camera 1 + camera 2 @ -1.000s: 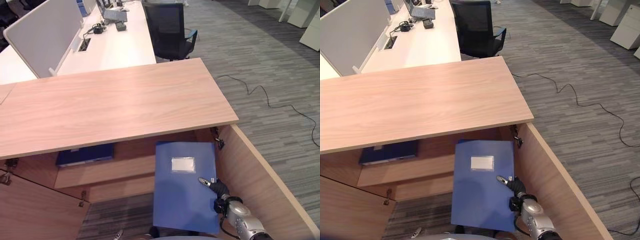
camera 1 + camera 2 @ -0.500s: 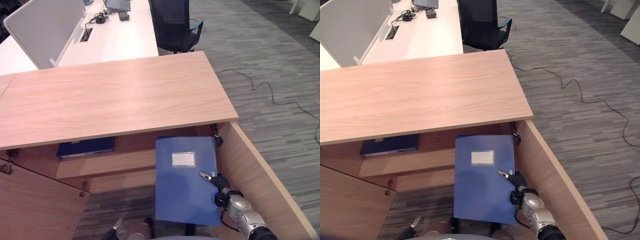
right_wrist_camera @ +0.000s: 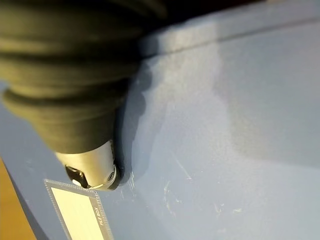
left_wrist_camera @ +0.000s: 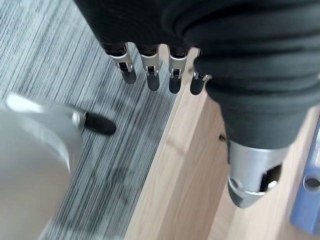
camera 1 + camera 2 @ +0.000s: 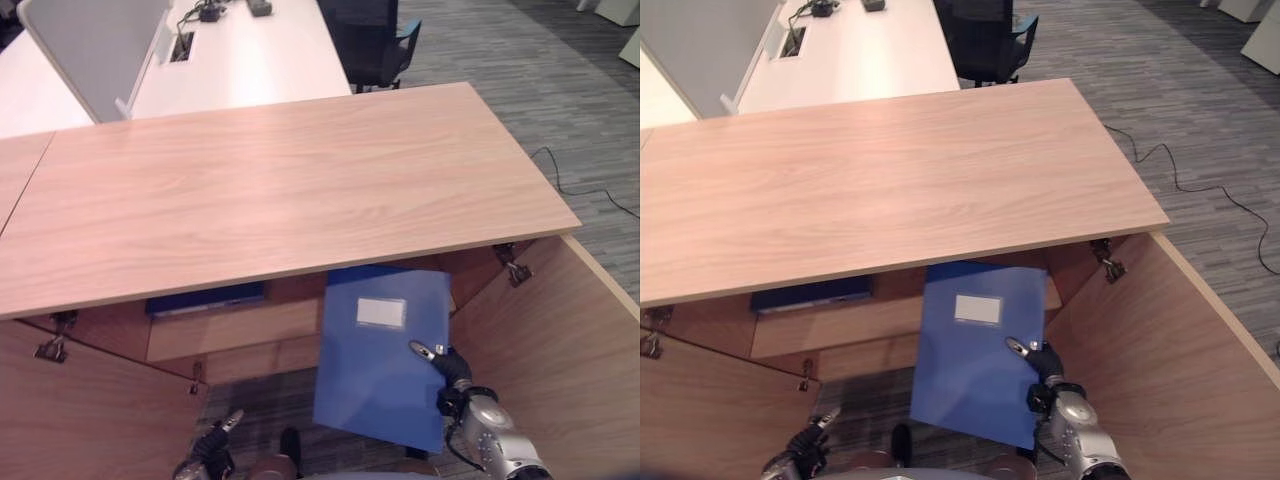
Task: Put the empty folder in the office cabinet
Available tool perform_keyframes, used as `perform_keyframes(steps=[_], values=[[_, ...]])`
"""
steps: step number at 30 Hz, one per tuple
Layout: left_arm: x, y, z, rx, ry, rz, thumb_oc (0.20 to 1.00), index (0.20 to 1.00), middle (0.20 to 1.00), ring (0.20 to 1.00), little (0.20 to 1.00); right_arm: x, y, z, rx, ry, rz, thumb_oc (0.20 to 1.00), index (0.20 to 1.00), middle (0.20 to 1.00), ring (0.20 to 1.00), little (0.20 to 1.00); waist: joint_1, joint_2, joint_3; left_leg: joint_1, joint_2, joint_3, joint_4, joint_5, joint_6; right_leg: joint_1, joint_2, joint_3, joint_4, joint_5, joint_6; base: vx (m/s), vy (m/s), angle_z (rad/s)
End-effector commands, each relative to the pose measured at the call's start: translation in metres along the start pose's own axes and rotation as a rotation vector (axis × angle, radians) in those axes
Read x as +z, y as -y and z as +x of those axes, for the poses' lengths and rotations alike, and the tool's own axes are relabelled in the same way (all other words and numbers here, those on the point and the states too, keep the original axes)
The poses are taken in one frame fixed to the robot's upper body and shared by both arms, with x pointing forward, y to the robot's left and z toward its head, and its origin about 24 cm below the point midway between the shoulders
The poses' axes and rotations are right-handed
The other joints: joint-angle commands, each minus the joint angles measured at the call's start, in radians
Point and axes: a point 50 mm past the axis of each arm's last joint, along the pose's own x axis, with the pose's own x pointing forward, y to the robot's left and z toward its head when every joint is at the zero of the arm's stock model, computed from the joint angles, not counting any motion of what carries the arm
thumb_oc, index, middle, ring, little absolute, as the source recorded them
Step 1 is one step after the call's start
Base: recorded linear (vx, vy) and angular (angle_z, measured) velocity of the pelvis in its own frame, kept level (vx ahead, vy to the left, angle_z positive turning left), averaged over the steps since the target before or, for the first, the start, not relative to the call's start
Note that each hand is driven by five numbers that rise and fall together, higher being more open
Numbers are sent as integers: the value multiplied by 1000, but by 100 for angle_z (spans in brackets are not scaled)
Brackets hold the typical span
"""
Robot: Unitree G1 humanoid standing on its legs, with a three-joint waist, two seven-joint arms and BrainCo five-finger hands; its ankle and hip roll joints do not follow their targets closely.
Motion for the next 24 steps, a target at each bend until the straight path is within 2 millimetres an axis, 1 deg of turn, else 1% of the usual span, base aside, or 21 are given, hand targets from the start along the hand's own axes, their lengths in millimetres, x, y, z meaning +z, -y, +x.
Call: perform_keyframes(steps=[1,4,5,6,7,8,9,10,11,12,13,14,15,16,17,18,19,20,21,22,24], values=[[-18,9,-3,-23,-35,-21,1000,1000,1000,1000,1000,52,-4,8,60,208,8,200,200,200,200,200,2,4,17,-115,106,-35,198,-109,9,-7,-11,7,18,8,19,-82,21,1],[-14,14,-2,-44,-20,-21,1000,1000,1000,1000,1000,55,-8,9,68,219,33,200,200,200,200,200,5,-4,36,-151,109,-41,229,-118,10,-30,-10,10,29,8,20,-86,14,-4],[-10,20,-2,-69,-5,-15,1000,1000,1000,1000,1000,60,-14,11,90,240,70,200,200,200,200,200,10,-9,53,-181,109,-51,254,-123,13,-48,-10,14,43,3,18,-74,10,-4],[-10,20,-2,-69,-5,-15,1000,1000,1000,1000,1000,60,-14,11,90,240,70,200,200,200,200,200,10,-8,53,-183,109,-52,255,-123,14,-49,-10,14,44,3,18,-91,32,-4],[-6,27,-2,-96,13,-7,1000,1000,1000,1000,1000,67,-23,13,127,265,109,200,200,200,200,200,13,-11,72,-201,105,-57,269,-129,20,-71,-14,14,72,-3,18,-137,25,2],[2,31,-2,-115,46,-11,1000,1000,1000,1000,1000,80,-37,16,181,304,136,200,200,200,200,200,19,-11,100,-221,113,-53,285,-135,26,-121,-15,15,126,-3,18,-203,17,3],[7,33,-3,-128,70,-18,1000,1000,1000,1000,1000,90,-46,18,219,333,158,200,200,200,200,200,30,-8,117,-237,125,-46,297,-138,27,-155,-16,-2,158,0,19,-208,4,-4],[12,34,-4,-140,91,-22,1000,1000,1000,1000,1000,102,-55,20,252,367,180,200,200,200,200,200,43,0,131,-253,142,-38,315,-144,25,-193,-26,-38,196,5,20,-112,-23,-26],[16,36,-5,-156,107,-24,1000,1000,1000,1000,1000,112,-63,20,285,402,221,200,200,200,200,200,61,16,142,-257,168,-36,337,-170,14,-205,-31,-95,235,-9,27,-70,-38,-38],[18,39,-7,-172,116,-31,1000,1000,1000,1000,1000,121,-70,20,304,433,269,200,200,200,200,200,61,23,149,-278,174,-43,361,-176,15,-216,-42,-126,265,-9,28,-38,-57,-53],[23,43,-8,-192,137,-35,1000,1000,1000,1000,1000,133,-77,18,332,476,333,200,200,200,200,200,63,30,159,-299,179,-52,384,-177,15,-232,-42,-140,295,-17,25,-47,-39,-39],[23,43,-8,-192,137,-35,1000,1000,1000,1000,1000,133,-77,18,332,476,333,200,200,200,200,200,62,30,159,-301,180,-53,386,-178,15,-232,-42,-141,295,-17,25,-85,-35,-21],[34,52,-12,-233,183,-45,1000,1000,1000,1000,1000,158,-94,17,381,554,474,200,200,200,200,200,70,44,187,-342,187,-69,418,-176,9,-275,-53,-153,351,-17,30,-82,-51,9],[39,60,-14,-259,205,-48,1000,1000,1000,1000,1000,175,-101,16,401,606,574,200,200,200,200,200,76,47,193,-365,184,-82,429,-173,3,-275,-50,-157,339,-37,28,-83,-52,23],[40,60,-14,-259,206,-48,1000,1000,1000,1000,1000,175,-101,16,401,607,574,200,200,200,200,200,76,48,193,-366,185,-84,430,-173,3,-275,-49,-158,340,-37,27,-58,-35,24],[48,70,-19,-298,236,-62,1000,1000,1000,1000,1000,196,-116,11,447,664,702,200,200,200,200,200,79,54,205,-395,179,-99,434,-167,-4,-304,-56,-150,359,-51,23,-39,-2,16],[48,69,-19,-298,237,-61,1000,1000,1000,1000,1000,196,-116,11,447,664,702,200,200,200,200,200,79,53,204,-397,178,-99,435,-167,-4,-306,-56,-149,360,-52,23,-64,-13,6],[52,75,-21,-322,254,-53,1000,1000,1000,1000,1000,209,-121,10,465,697,756,200,200,200,200,200,84,56,205,-426,177,-106,449,-167,-8,-329,-59,-146,376,-59,22,-45,-19,11],[58,82,-26,-354,286,-38,1000,1000,1000,1000,1000,231,-125,4,489,767,830,200,200,200,200,200,93,59,192,-479,170,-124,470,-168,-8,-374,-64,-143,407,-81,19,-49,-29,12],[62,86,-29,-380,303,-20,1000,1000,1000,1000,1000,241,-125,0,501,805,859,200,200,200,200,200,96,61,186,-507,168,-132,485,-172,-8,-399,-67,-141,431,-95,18,-27,-21,16],[66,92,-35,-417,324,-12,1000,1000,1000,1000,1000,253,-123,-5,501,855,923,200,200,200,200,200,99,67,176,-553,163,-147,511,-178,-6,-442,-74,-137,477,-118,17,-7,-8,20]])
